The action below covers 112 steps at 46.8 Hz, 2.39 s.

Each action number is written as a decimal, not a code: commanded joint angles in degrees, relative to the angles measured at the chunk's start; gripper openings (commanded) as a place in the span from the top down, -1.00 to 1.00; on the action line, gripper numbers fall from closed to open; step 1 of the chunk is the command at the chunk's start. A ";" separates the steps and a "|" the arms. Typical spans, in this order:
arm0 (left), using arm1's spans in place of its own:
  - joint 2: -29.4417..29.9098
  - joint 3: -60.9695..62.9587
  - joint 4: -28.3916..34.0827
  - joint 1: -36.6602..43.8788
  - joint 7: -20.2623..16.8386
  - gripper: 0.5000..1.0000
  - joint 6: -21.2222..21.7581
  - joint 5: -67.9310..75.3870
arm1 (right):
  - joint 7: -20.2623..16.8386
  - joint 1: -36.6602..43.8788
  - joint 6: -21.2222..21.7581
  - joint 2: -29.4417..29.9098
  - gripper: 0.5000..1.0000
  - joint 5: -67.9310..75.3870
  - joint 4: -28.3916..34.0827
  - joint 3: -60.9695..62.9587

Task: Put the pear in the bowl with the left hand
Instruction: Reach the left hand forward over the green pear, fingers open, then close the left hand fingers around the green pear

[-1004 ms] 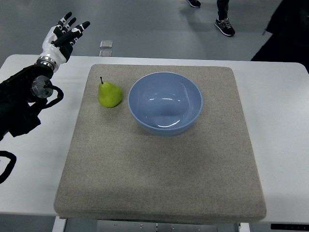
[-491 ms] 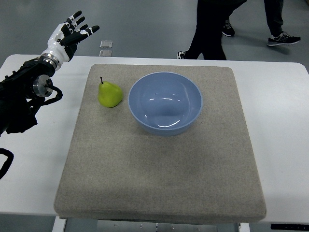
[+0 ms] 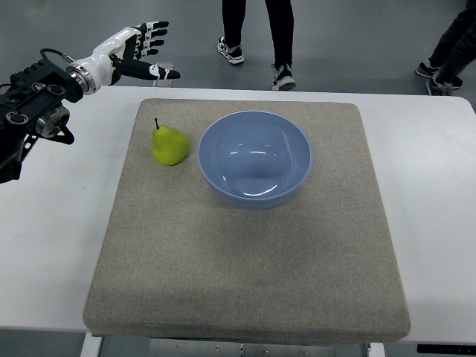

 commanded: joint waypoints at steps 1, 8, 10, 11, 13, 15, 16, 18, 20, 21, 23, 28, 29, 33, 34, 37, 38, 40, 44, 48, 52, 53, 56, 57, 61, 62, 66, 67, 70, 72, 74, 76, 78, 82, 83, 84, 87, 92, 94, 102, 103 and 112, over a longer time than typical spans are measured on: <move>1.23 2.40 -0.98 -0.89 -0.09 -0.95 -0.14 2.83 | -0.04 0.00 0.00 0.00 -0.70 0.00 -0.01 0.00; 2.02 7.23 -2.65 -3.00 -0.09 -0.94 -0.23 9.42 | 0.04 0.00 0.00 0.00 -0.70 0.00 -0.01 0.00; 2.02 7.85 -3.35 -3.35 -0.09 -0.94 -0.31 11.09 | -0.04 0.00 0.00 0.00 -0.70 0.00 -0.01 0.00; 2.02 8.11 -3.71 -3.53 -0.09 -0.93 -0.31 12.06 | -0.04 0.00 0.00 0.00 -0.70 0.00 -0.01 0.00; 2.20 8.64 -4.32 -3.97 -0.09 -0.93 -0.66 14.17 | -0.04 0.00 0.00 0.00 -0.70 0.00 -0.01 0.00; 2.55 9.26 -5.20 -4.67 -0.18 -0.93 -1.54 16.54 | -0.04 0.00 0.00 0.00 -0.70 0.00 -0.01 0.00; 2.90 9.43 -5.73 -5.11 -0.18 -0.93 -1.98 17.68 | -0.04 0.00 0.00 0.00 -0.70 0.00 0.08 0.00; 3.60 9.52 -6.95 -5.81 -0.26 -0.93 -2.86 20.05 | 0.04 0.00 0.00 0.00 -0.70 0.00 -0.01 0.00; 4.39 9.61 -8.27 -6.34 -0.61 -0.93 -3.56 22.60 | -0.04 0.00 0.00 0.00 -0.70 0.00 -0.01 0.00; 4.83 9.78 -8.98 -6.60 -0.79 -0.93 -3.83 24.09 | -0.04 0.00 0.00 0.00 -0.70 0.00 -0.01 0.00; 5.88 10.05 -10.03 -7.31 -1.05 -0.93 -4.27 27.43 | -0.04 0.00 0.00 0.00 -0.70 0.00 -0.01 0.00; 8.52 11.37 -11.88 -8.80 -5.17 -0.91 -5.58 36.13 | 0.04 0.00 0.00 0.00 -0.70 0.00 -0.01 0.00; 8.87 11.72 -12.06 -8.89 -6.58 -0.90 -5.67 37.89 | -0.04 0.00 0.00 0.00 -0.70 0.00 -0.01 0.00; 9.40 13.12 -12.67 -8.80 -10.28 -0.88 -5.59 44.84 | -0.04 0.00 0.00 0.00 -0.70 0.00 -0.01 0.00; 9.40 13.21 -12.67 -8.89 -10.55 -0.88 -5.59 45.81 | 0.04 0.00 0.00 0.00 -0.70 0.00 -0.01 0.00; 9.32 13.30 -12.85 -9.42 -10.64 -0.88 -5.76 46.96 | 0.04 0.00 0.00 0.00 -0.70 0.00 -0.01 0.00; 9.40 13.30 -13.02 -9.68 -10.64 -0.88 -5.94 46.96 | -0.04 0.00 0.00 0.00 -0.70 0.00 -0.01 0.00; 9.40 13.30 -13.81 -10.38 -10.72 -0.89 -6.72 47.05 | 0.04 0.00 0.00 0.00 -0.70 0.00 -0.01 0.00; 10.02 13.30 -16.01 -11.79 -10.90 -0.89 -9.71 47.22 | 0.04 0.00 0.00 0.00 -0.70 0.00 -0.01 0.00; 11.07 13.30 -17.15 -12.50 -11.25 -0.89 -12.00 47.49 | -0.04 0.00 0.00 0.00 -0.70 0.00 -0.01 0.00; 11.25 13.39 -17.25 -11.97 -11.25 -0.89 -12.09 47.75 | 0.04 0.00 0.00 0.00 -0.70 0.00 -0.01 0.00; 11.25 13.39 -17.16 -11.97 -11.25 -0.89 -12.00 48.10 | 0.04 0.00 0.00 0.00 -0.70 0.00 -0.01 0.00; 10.72 13.39 -16.98 -11.97 -11.25 -0.89 -11.92 49.68 | -0.04 0.00 0.00 0.00 -0.70 0.00 -0.01 0.00; 10.63 13.39 -16.89 -11.88 -11.25 -0.89 -11.83 50.21 | -0.04 0.00 0.00 0.00 -0.70 0.00 -0.01 0.00; 10.02 13.39 -16.98 -11.27 -11.16 -0.88 -11.74 51.18 | 0.04 0.00 0.00 0.00 -0.70 0.00 -0.01 0.00; 9.67 13.39 -16.98 -11.27 -11.16 -0.89 -11.74 51.27 | 0.04 0.00 0.00 0.00 -0.70 0.00 0.08 0.00; 9.32 13.48 -16.98 -11.09 -11.16 -0.89 -11.83 51.53 | -0.04 0.00 0.00 0.00 -0.70 0.00 -0.01 0.00; 9.32 13.65 -16.98 -10.92 -11.16 -0.89 -11.83 51.62 | -0.04 0.00 0.00 0.00 -0.70 0.00 -0.01 0.00; 9.23 14.44 -16.72 -10.74 -11.16 -0.89 -11.83 52.32 | -0.04 0.00 0.00 0.00 -0.70 0.00 -0.01 0.00; 9.05 14.62 -16.54 -10.65 -11.16 -0.89 -11.65 52.76 | -0.04 0.00 0.00 0.00 -0.70 0.00 -0.01 0.00; 8.44 14.71 -16.45 -10.39 -11.16 -0.88 -11.65 53.02 | 0.04 0.00 0.00 0.00 -0.70 0.00 -0.01 0.00; 7.91 14.71 -16.28 -9.86 -11.16 -0.88 -11.56 53.29 | 0.04 0.00 0.00 0.00 -0.70 0.00 -0.01 0.00; 7.73 14.62 -15.84 -9.60 -11.16 -0.88 -11.48 53.55 | 0.04 0.00 0.00 0.00 -0.70 0.00 -0.01 0.00; 7.21 14.62 -15.66 -9.60 -11.16 -0.88 -11.30 53.55 | 0.04 0.00 0.00 0.00 -0.70 0.00 -0.01 0.00; 7.21 14.62 -15.66 -9.51 -11.16 -0.88 -11.30 53.55 | -0.04 0.00 0.00 0.00 -0.70 0.00 -0.01 0.00; 7.12 14.62 -15.66 -9.51 -11.08 -0.88 -11.30 53.64 | -0.04 0.00 0.00 0.00 -0.70 0.00 -0.01 0.00; 7.21 14.62 -15.57 -9.42 -11.08 -0.87 -11.21 54.16 | -0.04 0.00 0.00 0.00 -0.70 0.00 -0.01 0.00; 7.21 14.71 -15.14 -8.98 -11.16 -0.84 -9.37 55.48 | -0.04 0.00 0.00 0.00 -0.70 0.00 -0.01 0.00; 7.21 14.71 -15.05 -8.63 -11.08 -0.83 -8.67 56.27 | -0.04 0.00 0.00 0.00 -0.70 0.00 -0.01 0.00; 7.21 14.71 -15.05 -8.01 -11.16 -0.82 -8.14 57.59 | -0.04 0.00 0.00 0.00 -0.70 0.00 -0.01 0.00; 7.21 14.80 -15.05 -7.93 -11.16 -0.81 -8.14 57.77 | 0.04 0.00 0.00 0.00 -0.70 0.00 0.08 0.00; 7.21 16.99 -15.05 -7.93 -11.25 -0.77 -5.15 59.00 | -0.04 0.00 0.00 0.00 -0.70 0.00 -0.01 0.00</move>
